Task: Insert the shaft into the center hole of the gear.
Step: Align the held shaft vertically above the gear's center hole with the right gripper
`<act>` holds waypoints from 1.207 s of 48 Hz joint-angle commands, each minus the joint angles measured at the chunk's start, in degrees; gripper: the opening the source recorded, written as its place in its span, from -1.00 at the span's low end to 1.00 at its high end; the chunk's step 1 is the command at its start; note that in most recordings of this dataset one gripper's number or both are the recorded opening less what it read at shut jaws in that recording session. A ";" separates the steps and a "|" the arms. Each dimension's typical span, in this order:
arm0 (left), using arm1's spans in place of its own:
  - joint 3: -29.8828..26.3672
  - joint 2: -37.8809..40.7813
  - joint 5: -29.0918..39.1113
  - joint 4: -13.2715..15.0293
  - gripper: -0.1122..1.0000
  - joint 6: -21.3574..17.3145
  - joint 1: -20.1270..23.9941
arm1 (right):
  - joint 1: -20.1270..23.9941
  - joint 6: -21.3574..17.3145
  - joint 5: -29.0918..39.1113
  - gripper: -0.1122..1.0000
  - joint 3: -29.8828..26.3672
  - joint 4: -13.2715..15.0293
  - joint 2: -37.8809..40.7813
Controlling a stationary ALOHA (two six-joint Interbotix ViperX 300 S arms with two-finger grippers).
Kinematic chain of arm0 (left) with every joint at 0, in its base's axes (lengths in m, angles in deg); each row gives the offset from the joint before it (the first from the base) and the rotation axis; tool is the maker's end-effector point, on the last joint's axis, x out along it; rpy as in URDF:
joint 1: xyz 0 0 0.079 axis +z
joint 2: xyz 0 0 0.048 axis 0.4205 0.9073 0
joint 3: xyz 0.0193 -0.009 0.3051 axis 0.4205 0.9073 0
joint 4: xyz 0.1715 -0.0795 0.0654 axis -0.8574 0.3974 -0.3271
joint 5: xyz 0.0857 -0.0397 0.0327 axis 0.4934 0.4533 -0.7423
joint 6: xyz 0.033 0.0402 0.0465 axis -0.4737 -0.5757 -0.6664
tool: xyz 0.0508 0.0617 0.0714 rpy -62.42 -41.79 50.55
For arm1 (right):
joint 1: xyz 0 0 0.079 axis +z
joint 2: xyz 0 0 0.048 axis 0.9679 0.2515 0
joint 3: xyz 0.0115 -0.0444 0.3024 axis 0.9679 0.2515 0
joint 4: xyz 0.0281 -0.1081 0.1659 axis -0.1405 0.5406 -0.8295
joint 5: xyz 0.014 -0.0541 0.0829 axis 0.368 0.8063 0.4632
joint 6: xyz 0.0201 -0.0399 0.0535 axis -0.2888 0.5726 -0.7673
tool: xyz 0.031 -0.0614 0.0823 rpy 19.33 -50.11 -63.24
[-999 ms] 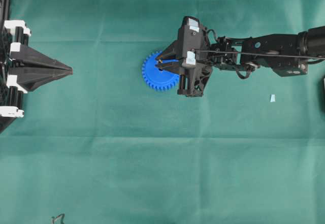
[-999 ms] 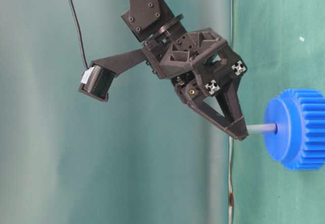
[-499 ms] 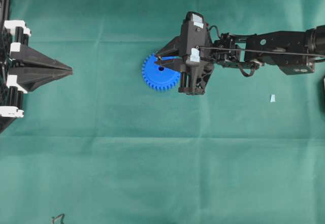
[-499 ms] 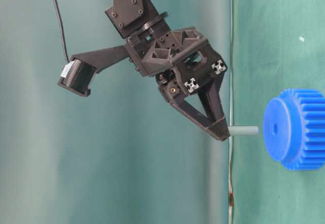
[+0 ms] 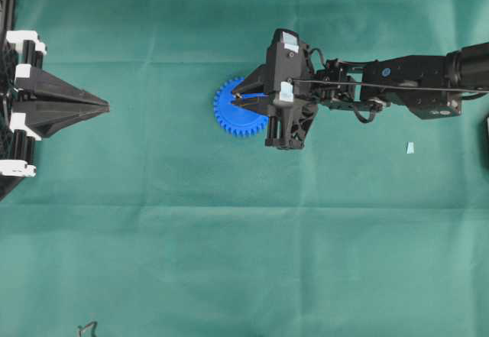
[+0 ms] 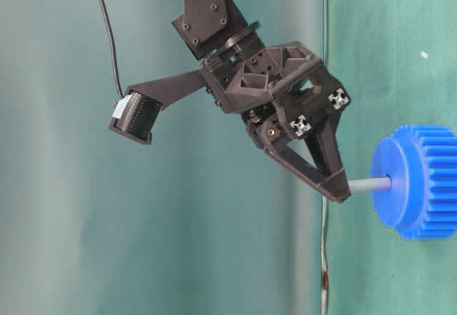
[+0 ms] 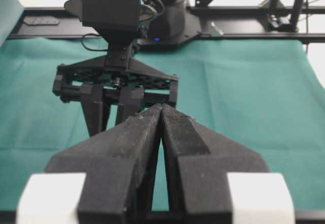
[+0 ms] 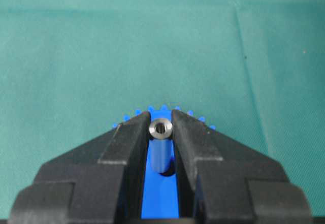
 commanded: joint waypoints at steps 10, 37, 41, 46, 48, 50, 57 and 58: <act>-1.41 0.26 -0.26 -0.09 -0.80 0.09 -0.18 | 0.00 0.00 -0.26 -0.50 -1.14 -0.18 -0.79; -1.32 0.26 -0.26 -0.09 -0.80 0.09 -0.18 | -0.97 0.62 -2.20 -0.50 -1.14 0.35 -3.16; -1.32 0.26 -0.26 -0.09 -0.80 0.09 -0.09 | -1.14 0.62 -3.52 -0.50 -1.23 0.26 -2.64; -1.41 0.26 -0.26 -0.09 -0.80 0.00 -0.09 | -1.32 0.53 -4.57 -0.50 -1.32 0.26 -1.67; -1.41 0.26 -0.26 -0.09 -0.80 0.09 -0.09 | -1.32 0.44 -4.66 -0.50 -1.41 0.18 -1.23; -1.41 0.26 -0.26 -0.09 -0.80 0.09 -0.18 | -1.32 0.44 -4.66 -0.50 -1.41 0.09 -0.97; -1.32 0.26 -0.26 -0.09 -0.80 0.09 -0.18 | -1.32 0.18 -4.66 -0.50 -1.14 0.00 -0.70; -1.32 0.26 -0.26 -0.09 -0.80 0.09 -0.09 | -1.41 0.18 -4.57 -0.50 -1.14 0.09 -0.70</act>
